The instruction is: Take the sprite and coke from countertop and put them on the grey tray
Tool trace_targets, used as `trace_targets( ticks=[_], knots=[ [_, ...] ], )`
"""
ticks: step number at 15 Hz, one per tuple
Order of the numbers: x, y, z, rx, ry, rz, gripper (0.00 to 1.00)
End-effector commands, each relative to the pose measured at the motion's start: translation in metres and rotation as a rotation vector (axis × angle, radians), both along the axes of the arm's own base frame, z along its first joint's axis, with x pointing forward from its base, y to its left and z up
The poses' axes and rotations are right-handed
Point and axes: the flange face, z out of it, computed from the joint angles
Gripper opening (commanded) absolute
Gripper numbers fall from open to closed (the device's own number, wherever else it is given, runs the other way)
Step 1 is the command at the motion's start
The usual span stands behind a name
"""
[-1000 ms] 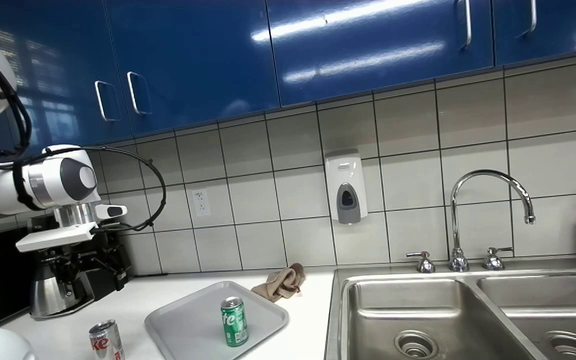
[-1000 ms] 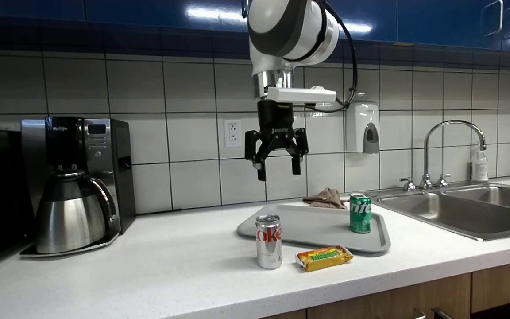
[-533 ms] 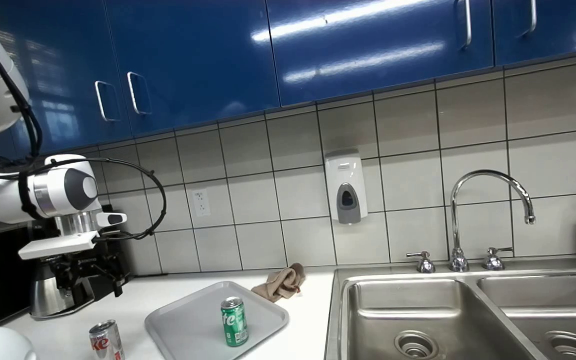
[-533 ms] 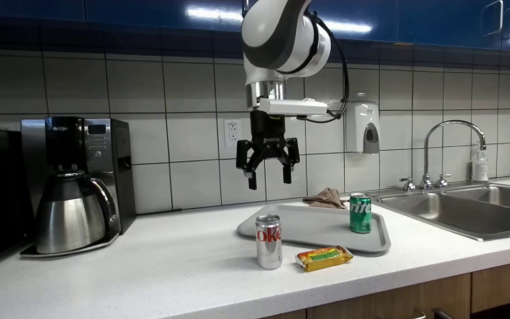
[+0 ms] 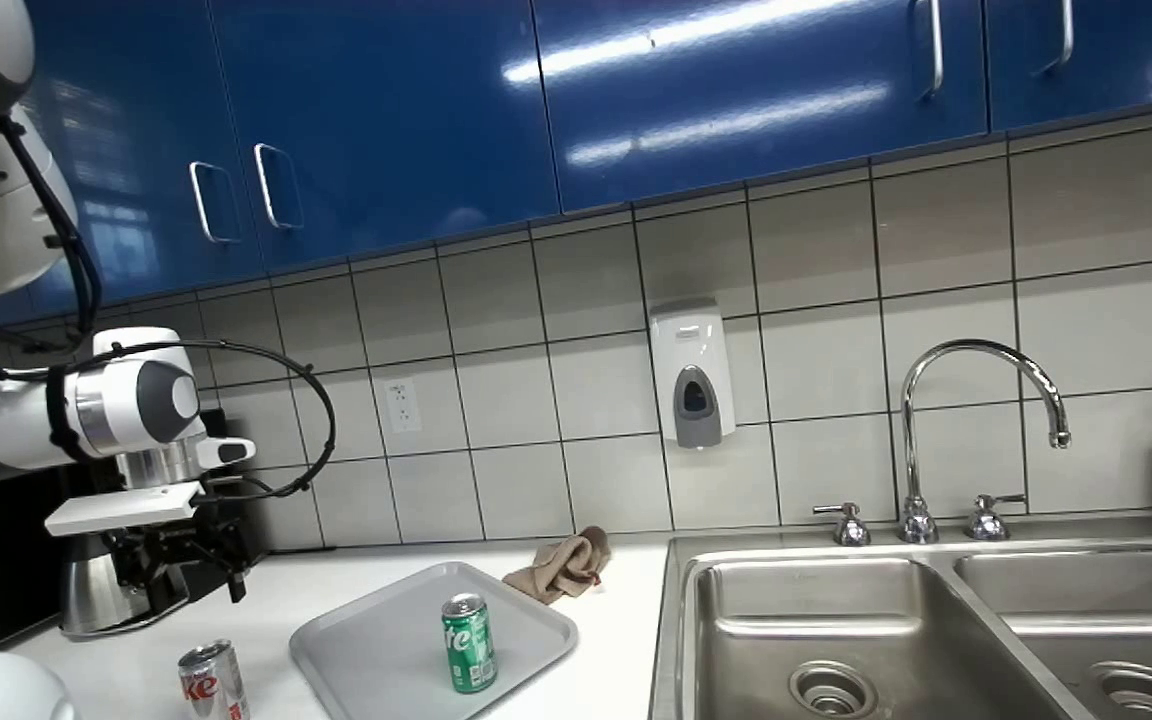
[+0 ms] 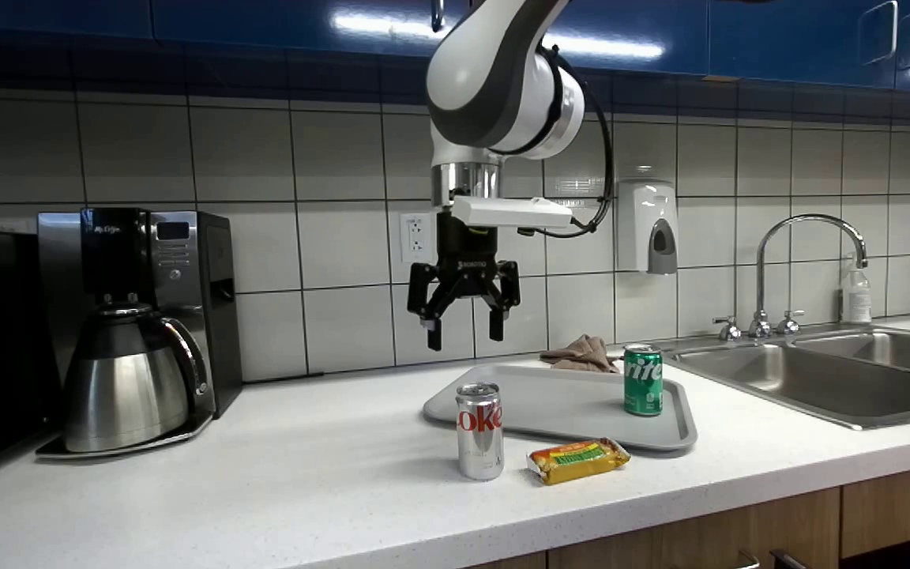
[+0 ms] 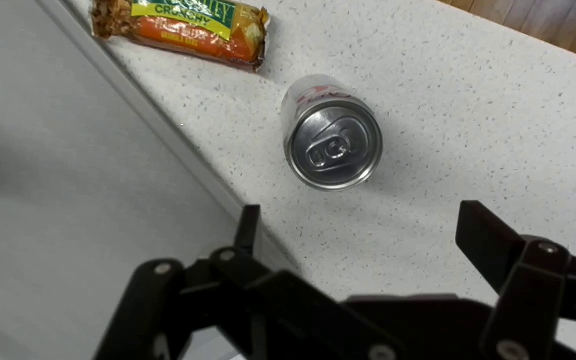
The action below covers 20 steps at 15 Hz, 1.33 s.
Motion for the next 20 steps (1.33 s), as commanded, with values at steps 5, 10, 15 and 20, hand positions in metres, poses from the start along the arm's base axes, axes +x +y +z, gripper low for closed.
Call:
trace_targets(
  ticks=[5,10,15,20],
  knots=[
    [0.0,0.01,-0.012,0.002,-0.002,0.023,1.0],
    [-0.006,0.01,-0.025,-0.01,0.017,0.029,1.0],
    [-0.011,0.009,-0.039,-0.017,0.029,0.033,1.0],
    [-0.009,0.0,-0.051,-0.027,0.033,0.028,1.0]
  ],
)
